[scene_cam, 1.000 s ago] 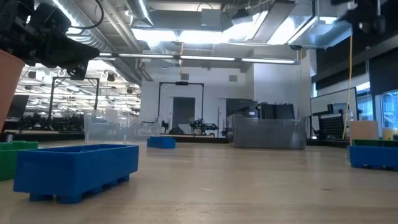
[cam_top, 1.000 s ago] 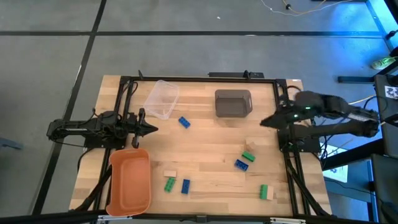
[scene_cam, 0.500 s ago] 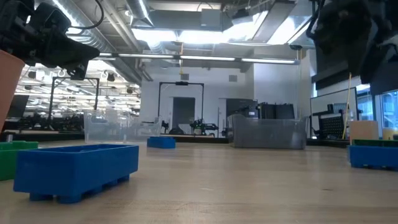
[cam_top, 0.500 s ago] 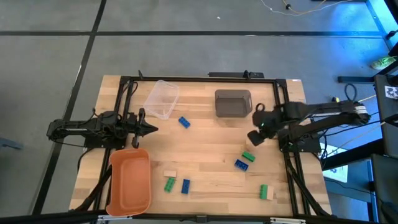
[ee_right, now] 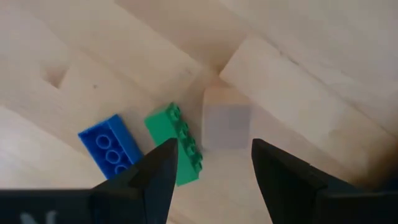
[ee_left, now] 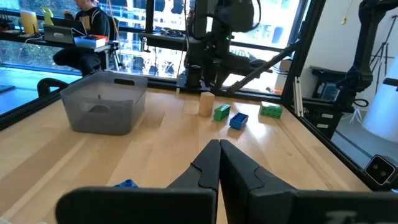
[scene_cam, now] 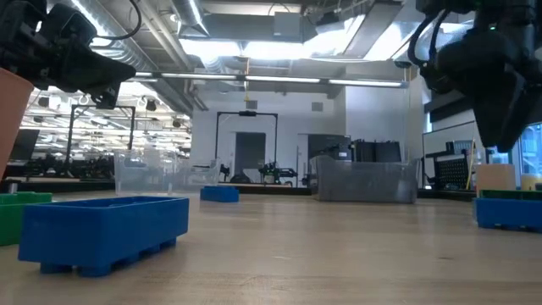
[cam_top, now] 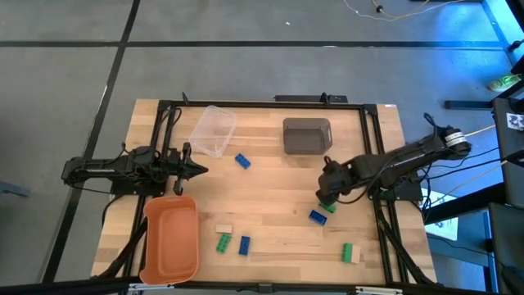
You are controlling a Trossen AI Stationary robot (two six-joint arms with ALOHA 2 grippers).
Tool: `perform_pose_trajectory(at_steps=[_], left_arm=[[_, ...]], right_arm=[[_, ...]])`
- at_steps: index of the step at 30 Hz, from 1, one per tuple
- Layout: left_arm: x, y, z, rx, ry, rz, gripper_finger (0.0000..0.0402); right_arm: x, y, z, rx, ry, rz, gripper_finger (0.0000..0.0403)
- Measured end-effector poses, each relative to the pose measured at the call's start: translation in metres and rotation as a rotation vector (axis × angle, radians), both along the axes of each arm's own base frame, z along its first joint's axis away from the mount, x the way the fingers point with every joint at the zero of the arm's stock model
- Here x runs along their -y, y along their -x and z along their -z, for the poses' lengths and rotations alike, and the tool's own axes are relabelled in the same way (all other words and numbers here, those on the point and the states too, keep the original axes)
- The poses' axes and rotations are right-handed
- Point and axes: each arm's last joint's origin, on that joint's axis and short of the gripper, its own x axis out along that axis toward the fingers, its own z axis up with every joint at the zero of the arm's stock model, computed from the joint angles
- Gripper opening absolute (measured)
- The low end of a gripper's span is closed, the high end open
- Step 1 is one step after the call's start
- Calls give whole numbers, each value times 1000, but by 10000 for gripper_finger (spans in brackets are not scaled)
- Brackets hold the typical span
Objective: Sort & place blocks by color
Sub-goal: Put the top left brown block into the black bin
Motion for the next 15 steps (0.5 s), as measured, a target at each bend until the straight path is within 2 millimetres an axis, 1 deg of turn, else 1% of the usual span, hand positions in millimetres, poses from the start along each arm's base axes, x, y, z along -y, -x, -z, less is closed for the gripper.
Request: perform_pose_trajectory(at_steps=[6, 15], left_arm=[[0, 0, 0, 0, 0, 0, 0], [0, 0, 0, 0, 0, 0, 0]], right_arm=[[-8, -5, 11, -35, 43, -31, 206], [-9, -10, 21, -85, 79, -40, 206]])
